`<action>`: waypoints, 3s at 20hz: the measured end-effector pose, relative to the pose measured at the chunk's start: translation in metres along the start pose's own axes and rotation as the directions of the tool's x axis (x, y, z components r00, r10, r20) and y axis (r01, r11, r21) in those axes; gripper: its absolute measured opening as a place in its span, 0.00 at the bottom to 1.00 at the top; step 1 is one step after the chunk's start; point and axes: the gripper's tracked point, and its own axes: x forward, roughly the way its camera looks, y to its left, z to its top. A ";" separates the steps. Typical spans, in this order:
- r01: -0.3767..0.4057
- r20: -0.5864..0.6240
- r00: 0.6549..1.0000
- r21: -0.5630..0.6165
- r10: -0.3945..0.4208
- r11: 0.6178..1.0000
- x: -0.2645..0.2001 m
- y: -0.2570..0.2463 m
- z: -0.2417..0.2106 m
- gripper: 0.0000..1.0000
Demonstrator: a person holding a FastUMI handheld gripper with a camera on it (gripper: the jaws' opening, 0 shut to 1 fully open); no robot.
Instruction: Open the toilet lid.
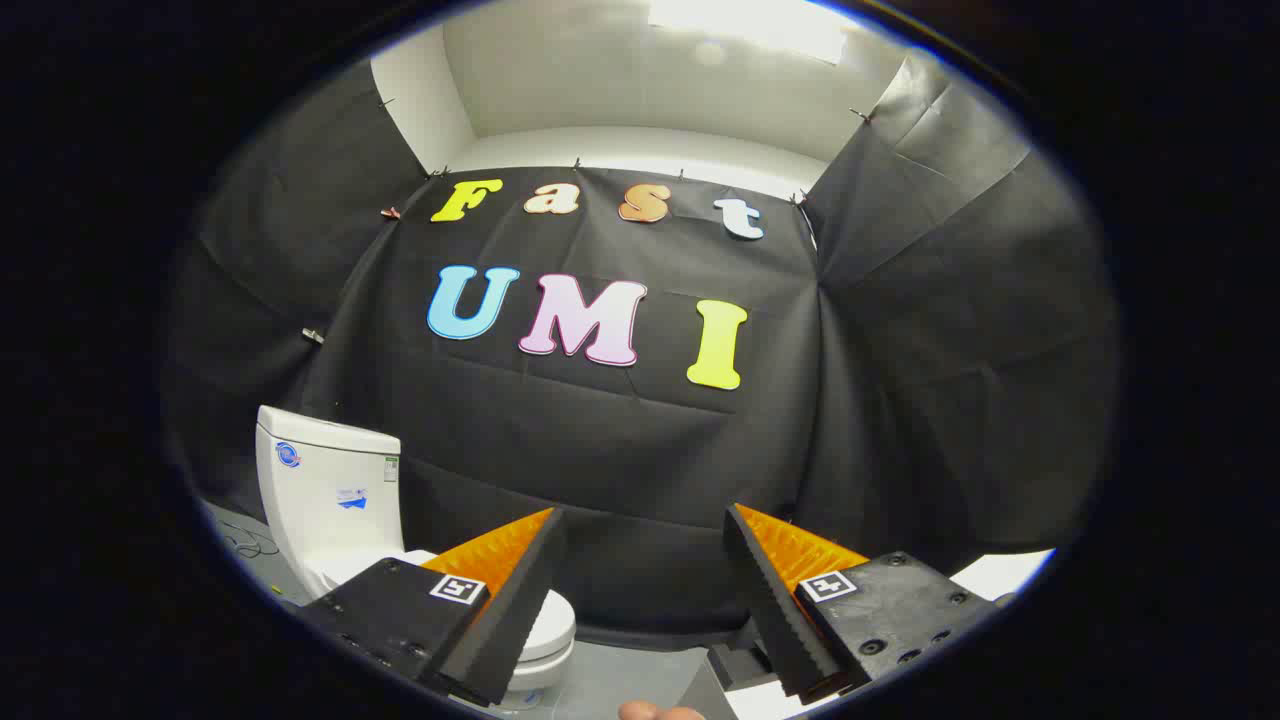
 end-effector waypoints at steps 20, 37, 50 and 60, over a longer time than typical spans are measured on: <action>-0.034 -0.032 0.999 0.010 0.035 0.999 0.001 0.006 -0.013 0.98; -0.105 -0.299 0.944 0.137 0.142 0.985 0.004 0.040 -0.088 0.98; 0.121 -0.709 0.604 0.533 0.364 0.837 -0.009 0.112 -0.217 0.98; 0.357 -0.754 0.326 0.657 0.571 0.664 -0.037 0.174 -0.314 0.96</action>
